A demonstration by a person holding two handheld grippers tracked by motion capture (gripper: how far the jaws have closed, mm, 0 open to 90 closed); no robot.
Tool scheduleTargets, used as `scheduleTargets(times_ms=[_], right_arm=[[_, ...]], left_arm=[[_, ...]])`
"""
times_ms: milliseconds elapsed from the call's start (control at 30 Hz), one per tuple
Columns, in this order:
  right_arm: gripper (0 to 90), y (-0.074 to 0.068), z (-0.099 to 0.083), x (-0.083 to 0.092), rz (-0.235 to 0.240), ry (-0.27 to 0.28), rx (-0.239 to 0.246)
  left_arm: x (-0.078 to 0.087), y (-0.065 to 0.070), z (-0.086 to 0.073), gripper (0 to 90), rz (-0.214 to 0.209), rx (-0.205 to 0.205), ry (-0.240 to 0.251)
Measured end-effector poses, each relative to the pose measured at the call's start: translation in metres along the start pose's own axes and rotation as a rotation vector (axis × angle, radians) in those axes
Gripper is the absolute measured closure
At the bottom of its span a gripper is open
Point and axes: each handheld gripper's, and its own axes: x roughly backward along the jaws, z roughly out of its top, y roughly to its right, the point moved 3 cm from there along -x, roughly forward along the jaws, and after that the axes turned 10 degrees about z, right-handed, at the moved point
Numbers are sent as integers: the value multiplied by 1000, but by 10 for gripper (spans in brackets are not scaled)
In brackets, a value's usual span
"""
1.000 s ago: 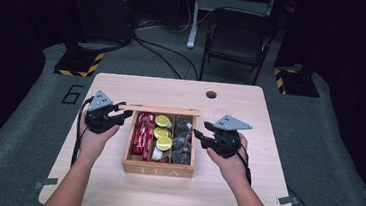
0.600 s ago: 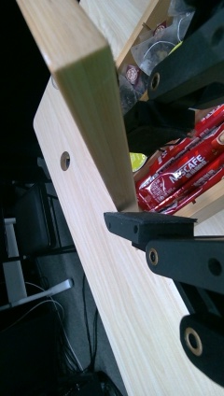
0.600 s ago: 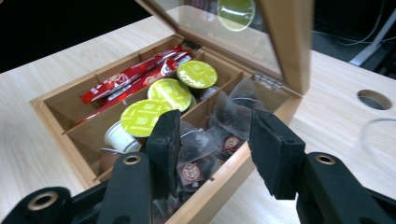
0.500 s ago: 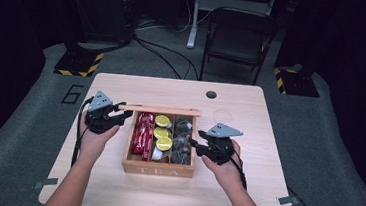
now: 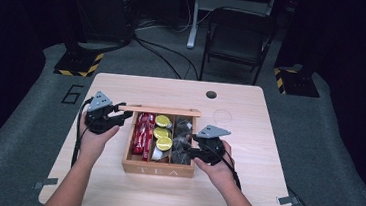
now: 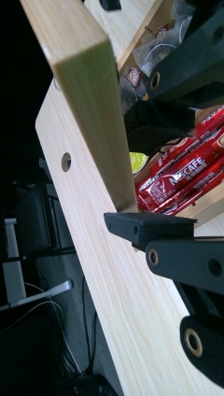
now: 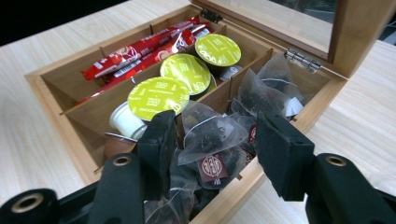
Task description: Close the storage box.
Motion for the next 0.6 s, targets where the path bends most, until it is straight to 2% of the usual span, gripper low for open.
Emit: scheduleTargets(times_ms=[400,600], right_arm=[[458,6,-8,-35,-8,-32,-16],[427,9,-8,-43,-14,-34,-22]], left_arm=[[-3,-3,4,586,-5,12,4],[-2,-3,4,586,-6,8,1]])
